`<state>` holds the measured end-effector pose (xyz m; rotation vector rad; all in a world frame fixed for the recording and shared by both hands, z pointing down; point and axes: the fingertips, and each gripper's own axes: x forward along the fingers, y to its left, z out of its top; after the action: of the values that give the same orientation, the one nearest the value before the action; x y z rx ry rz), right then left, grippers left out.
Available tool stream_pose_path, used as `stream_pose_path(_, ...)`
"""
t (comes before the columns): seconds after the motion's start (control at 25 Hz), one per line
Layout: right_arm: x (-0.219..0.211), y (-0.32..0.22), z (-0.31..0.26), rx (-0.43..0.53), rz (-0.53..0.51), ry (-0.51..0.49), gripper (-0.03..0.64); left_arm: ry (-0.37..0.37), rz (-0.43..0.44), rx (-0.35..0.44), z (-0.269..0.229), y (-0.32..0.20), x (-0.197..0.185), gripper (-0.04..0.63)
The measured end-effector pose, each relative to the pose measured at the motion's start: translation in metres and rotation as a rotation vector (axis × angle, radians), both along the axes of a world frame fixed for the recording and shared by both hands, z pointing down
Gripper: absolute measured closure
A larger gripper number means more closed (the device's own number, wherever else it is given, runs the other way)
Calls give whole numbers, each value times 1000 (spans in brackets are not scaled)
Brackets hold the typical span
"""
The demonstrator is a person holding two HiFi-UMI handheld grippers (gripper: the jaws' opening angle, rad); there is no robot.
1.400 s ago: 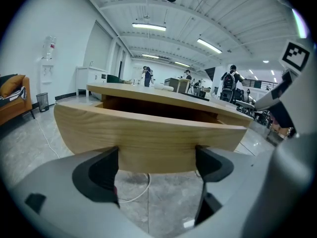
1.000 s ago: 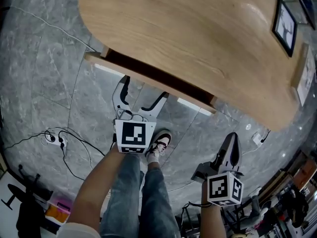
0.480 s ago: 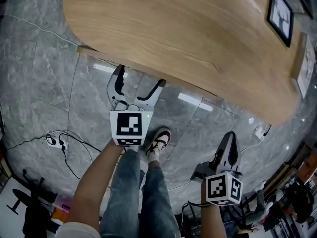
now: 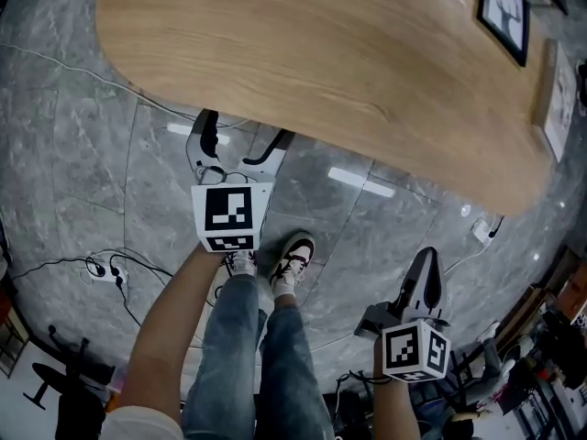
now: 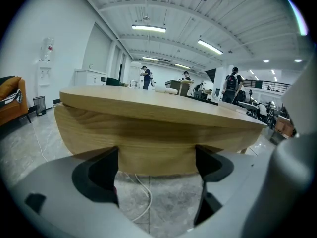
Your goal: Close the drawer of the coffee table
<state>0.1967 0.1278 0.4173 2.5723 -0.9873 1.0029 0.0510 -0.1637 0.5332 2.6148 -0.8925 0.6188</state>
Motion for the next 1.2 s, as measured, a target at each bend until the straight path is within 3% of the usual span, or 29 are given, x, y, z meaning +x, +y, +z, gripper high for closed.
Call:
stream_pose_path(0.48,-8,13,-3,3,90,0,617,50,-20,38,-1,-18,16,106)
stream_pose_path(0.72,-9,12,-20,31,92,-3,617,-5,26,77,0,-15,4,152)
stream_pose_path(0.84,-9,5,-44,64,67,3,617,-21,23,53,-18,-7,-18,167)
stream_pose_path(0.96,-4,-4,-73,112,30,22,617,55,1,14,-69,6,-33,268)
stream_pose_path(1.08,3,-13,-117,169,-29,78,617,146,-41,20,-151,17,-42,371)
stream_pose_path(1.2,2,-7,-181,211,-89,159,617,173,-45,25,-237,41,-52,551)
